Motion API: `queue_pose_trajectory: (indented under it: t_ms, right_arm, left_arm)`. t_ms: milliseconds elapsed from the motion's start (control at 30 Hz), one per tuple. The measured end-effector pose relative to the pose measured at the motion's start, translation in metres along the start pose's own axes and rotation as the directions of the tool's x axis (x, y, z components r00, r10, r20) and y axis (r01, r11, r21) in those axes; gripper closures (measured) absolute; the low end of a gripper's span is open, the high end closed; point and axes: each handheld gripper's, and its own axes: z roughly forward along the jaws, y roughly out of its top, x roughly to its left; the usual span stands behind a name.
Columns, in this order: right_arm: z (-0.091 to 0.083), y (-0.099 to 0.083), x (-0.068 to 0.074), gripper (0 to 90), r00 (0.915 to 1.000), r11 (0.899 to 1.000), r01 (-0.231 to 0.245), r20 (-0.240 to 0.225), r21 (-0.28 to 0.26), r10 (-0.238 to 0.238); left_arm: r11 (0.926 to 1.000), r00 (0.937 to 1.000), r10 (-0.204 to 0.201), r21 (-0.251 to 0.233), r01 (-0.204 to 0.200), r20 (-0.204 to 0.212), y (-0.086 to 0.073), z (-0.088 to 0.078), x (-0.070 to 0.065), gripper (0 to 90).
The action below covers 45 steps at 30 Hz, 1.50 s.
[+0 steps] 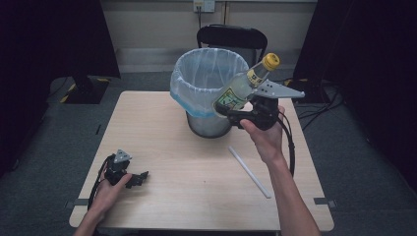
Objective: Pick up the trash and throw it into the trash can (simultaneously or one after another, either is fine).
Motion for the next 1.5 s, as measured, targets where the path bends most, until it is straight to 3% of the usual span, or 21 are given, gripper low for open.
queue_pose_trajectory:
  t_ms: [300,700,1033,1400,1500]
  right_arm:
    - [0.008,0.02,-0.001,27.7,0.9996,1.0,0.015,-0.022,-0.01,-0.015]
    - [0.03,0.046,-0.012,27.7,0.9992,0.999,0.005,-0.039,-0.036,-0.007]
    - [0.046,0.061,-0.033,27.7,0.9997,0.999,-0.017,-0.017,-0.034,0.016]
    - [0.065,0.059,-0.058,27.7,0.9974,0.998,-0.065,0.029,-0.021,0.066]
    - [0.075,0.057,-0.066,27.6,0.9953,0.997,-0.078,0.058,0.005,0.078]
  left_arm:
    - [1.0,1.0,0.0,0.0,0.0,0.0,0.0,0.0,0.0,0.0]
    - [1.0,1.0,0.001,0.0,-0.001,0.0,0.0,0.0,0.0,0.0]
    - [1.0,1.0,0.001,0.001,-0.001,0.0,0.0,0.0,0.0,0.0]
    - [1.0,1.0,0.001,0.0,-0.001,0.0,0.0,0.0,0.0,0.0]
    - [1.0,1.0,0.0,0.001,0.0,0.0,0.0,0.0,0.0,0.0]
